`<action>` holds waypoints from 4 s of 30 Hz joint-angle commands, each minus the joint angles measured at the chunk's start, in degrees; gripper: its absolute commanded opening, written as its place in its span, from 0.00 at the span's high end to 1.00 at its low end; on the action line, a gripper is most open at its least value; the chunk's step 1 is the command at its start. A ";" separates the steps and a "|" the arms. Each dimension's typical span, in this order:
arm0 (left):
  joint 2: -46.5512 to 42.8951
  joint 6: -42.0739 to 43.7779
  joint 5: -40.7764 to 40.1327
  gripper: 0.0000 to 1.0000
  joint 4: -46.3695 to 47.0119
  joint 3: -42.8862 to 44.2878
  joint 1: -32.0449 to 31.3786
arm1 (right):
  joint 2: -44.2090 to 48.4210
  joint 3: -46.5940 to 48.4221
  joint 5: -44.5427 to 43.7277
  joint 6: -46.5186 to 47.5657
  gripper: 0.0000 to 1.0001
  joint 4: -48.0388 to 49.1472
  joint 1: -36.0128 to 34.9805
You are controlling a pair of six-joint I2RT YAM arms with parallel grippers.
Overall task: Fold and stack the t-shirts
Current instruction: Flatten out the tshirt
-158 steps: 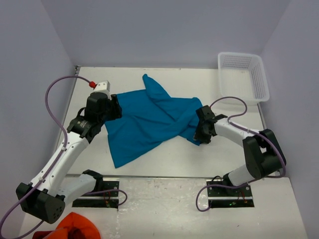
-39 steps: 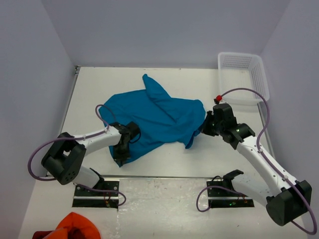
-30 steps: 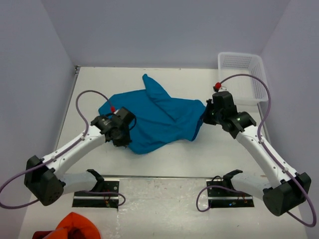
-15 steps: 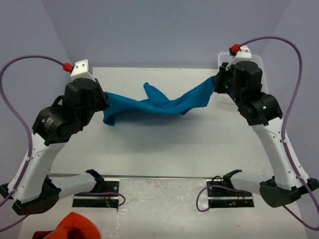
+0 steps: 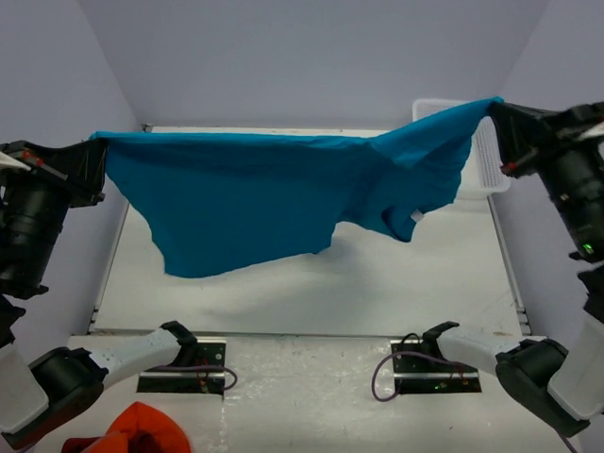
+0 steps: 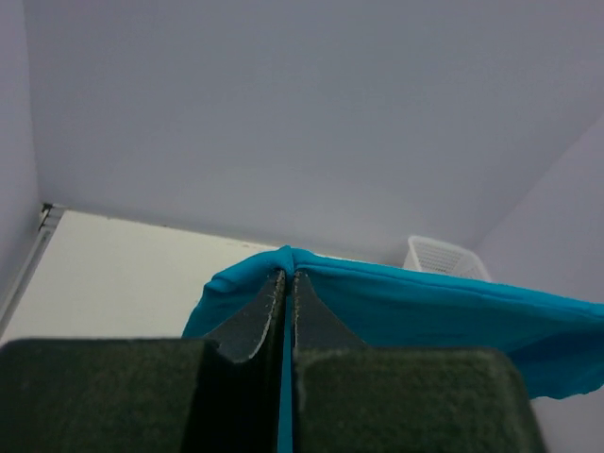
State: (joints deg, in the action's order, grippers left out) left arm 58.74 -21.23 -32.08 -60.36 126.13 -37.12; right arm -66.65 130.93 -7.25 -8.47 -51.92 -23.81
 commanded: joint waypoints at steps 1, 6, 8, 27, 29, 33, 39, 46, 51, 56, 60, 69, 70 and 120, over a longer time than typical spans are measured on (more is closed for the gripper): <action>-0.38 5.85 7.45 1.00 6.20 1.05 0.39 | 2.31 6.87 6.87 3.11 1.00 -4.07 -0.01; 0.31 9.18 10.20 1.00 10.17 1.66 0.39 | 5.66 5.48 12.78 3.46 1.00 -1.18 -0.09; 3.05 9.72 6.69 1.00 8.43 4.91 0.30 | 5.13 4.24 12.52 4.69 1.00 0.42 -0.09; 37.32 11.13 22.38 1.00 14.72 10.29 27.62 | -15.96 8.90 4.79 13.92 1.00 11.05 0.52; 38.90 10.95 27.21 1.00 16.67 10.54 30.08 | -17.45 9.60 3.03 14.62 1.00 11.14 0.70; 39.44 11.74 27.24 1.00 15.80 14.33 30.09 | -16.06 8.02 0.30 14.54 1.00 11.32 0.70; 27.05 12.53 30.84 1.00 19.05 9.22 30.09 | -8.34 6.61 0.56 12.43 1.00 9.83 0.52; 18.79 11.04 35.67 1.00 17.64 5.54 30.09 | -4.54 10.48 0.83 8.91 1.00 5.43 -4.30; 16.14 10.69 39.54 1.00 19.66 6.15 30.09 | -3.04 10.48 -4.26 10.31 1.00 6.57 -10.72; 22.37 9.46 38.41 1.00 25.87 -1.54 30.09 | -8.99 2.15 -9.10 15.93 1.00 15.50 -9.51; 30.80 9.28 35.77 1.00 32.14 -3.18 30.09 | -20.69 2.83 -0.85 13.74 1.00 20.18 -0.12; 55.93 11.05 36.11 1.00 35.92 11.33 37.10 | -39.07 9.61 5.66 13.48 1.00 24.84 8.78; 56.83 10.34 38.21 1.00 37.84 12.29 39.39 | -39.60 9.34 6.01 13.57 1.00 25.89 9.39; 31.72 10.59 39.55 1.00 42.06 -18.01 38.45 | -6.83 -24.51 -3.82 14.53 1.00 26.78 4.33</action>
State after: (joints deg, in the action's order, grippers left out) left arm 97.01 -13.65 7.73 -25.87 110.76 3.95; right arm -75.53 102.72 -6.02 2.98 -27.42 -16.40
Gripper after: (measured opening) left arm 0.007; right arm 0.007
